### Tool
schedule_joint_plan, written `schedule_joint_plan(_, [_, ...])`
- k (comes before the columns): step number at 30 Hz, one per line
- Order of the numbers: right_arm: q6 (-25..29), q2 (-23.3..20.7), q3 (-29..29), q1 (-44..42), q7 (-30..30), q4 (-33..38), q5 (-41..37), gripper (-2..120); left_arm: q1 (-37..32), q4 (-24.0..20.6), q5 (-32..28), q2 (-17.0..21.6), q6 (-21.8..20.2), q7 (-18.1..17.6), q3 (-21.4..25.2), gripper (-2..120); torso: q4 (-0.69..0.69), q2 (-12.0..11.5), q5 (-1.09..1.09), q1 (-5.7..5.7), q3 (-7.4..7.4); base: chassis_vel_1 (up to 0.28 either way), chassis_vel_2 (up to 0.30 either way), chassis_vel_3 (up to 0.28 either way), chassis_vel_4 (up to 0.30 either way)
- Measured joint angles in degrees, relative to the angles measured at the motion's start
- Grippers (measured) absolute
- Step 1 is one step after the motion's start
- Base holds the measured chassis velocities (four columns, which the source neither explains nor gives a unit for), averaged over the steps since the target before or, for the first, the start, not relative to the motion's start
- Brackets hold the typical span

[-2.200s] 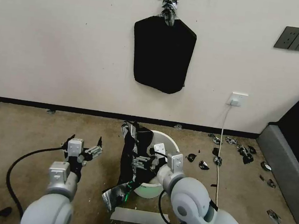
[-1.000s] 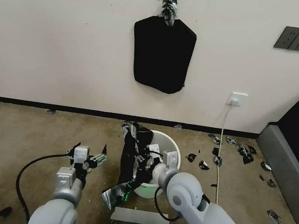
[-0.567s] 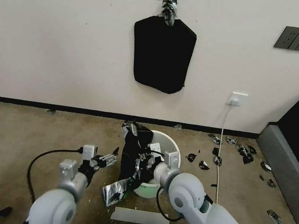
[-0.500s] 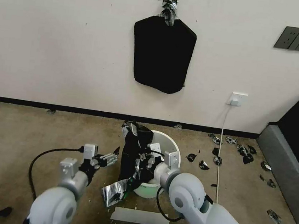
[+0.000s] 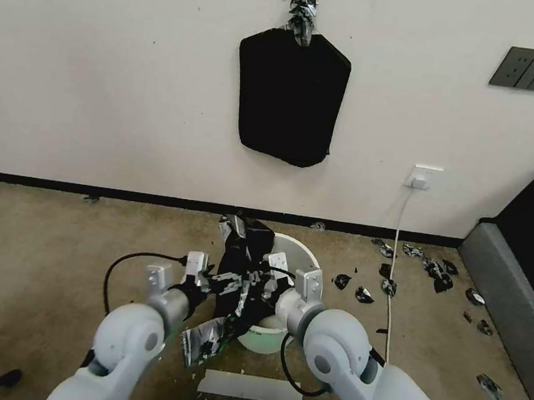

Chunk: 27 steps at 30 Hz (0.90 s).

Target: Place a trash bag onto the trash bin.

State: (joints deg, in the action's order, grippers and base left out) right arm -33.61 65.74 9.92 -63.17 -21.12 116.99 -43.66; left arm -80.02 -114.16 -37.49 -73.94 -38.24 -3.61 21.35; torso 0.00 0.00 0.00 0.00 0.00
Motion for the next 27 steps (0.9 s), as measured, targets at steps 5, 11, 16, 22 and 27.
schedule_joint_plan(5, [0.13, -0.08, -0.5, -0.22, 0.0, -0.06, 0.18, 0, -0.27, 0.36, 0.61, 0.1, -0.17, -0.39, 0.67, 100, 0.0, 0.0, 0.01, 0.0, 0.0, 0.0, 0.0, 0.0, 0.0])
schedule_joint_plan(11, [0.32, -0.09, -0.9, -0.29, 0.17, -0.33, 0.43, 0, -0.6, 0.99, 1.06, -0.03, -0.14, -0.77, 1.22, 100, 0.0, 0.0, 0.0, 0.0, 0.0, 0.0, 0.0, 0.0, 0.0])
schedule_joint_plan(16, [0.39, -0.28, -0.97, -0.6, 0.21, -0.33, 0.75, 0, 0.24, 2.22, 1.58, -0.21, -0.12, -1.16, 0.66, 100, 0.0, 0.0, 0.0, 0.0, 0.0, 0.0, 0.0, 0.0, 0.0])
schedule_joint_plan(22, [0.54, -0.75, -1.2, -0.97, 0.25, -0.02, 1.07, 0, 2.03, 3.57, 1.49, -0.17, -2.69, -1.46, 0.03, 84, 0.0, 0.0, 0.0, 0.0, -0.01, 0.0, 0.0, 0.0, 0.0])
schedule_joint_plan(27, [0.62, -0.88, -1.3, -1.19, 0.25, 0.21, 1.25, 0, 2.63, 4.12, 1.23, -0.44, -3.67, -1.38, -0.17, 65, 0.01, 0.0, 0.02, 0.0, -0.01, 0.0, 0.0, 0.0, 0.0])
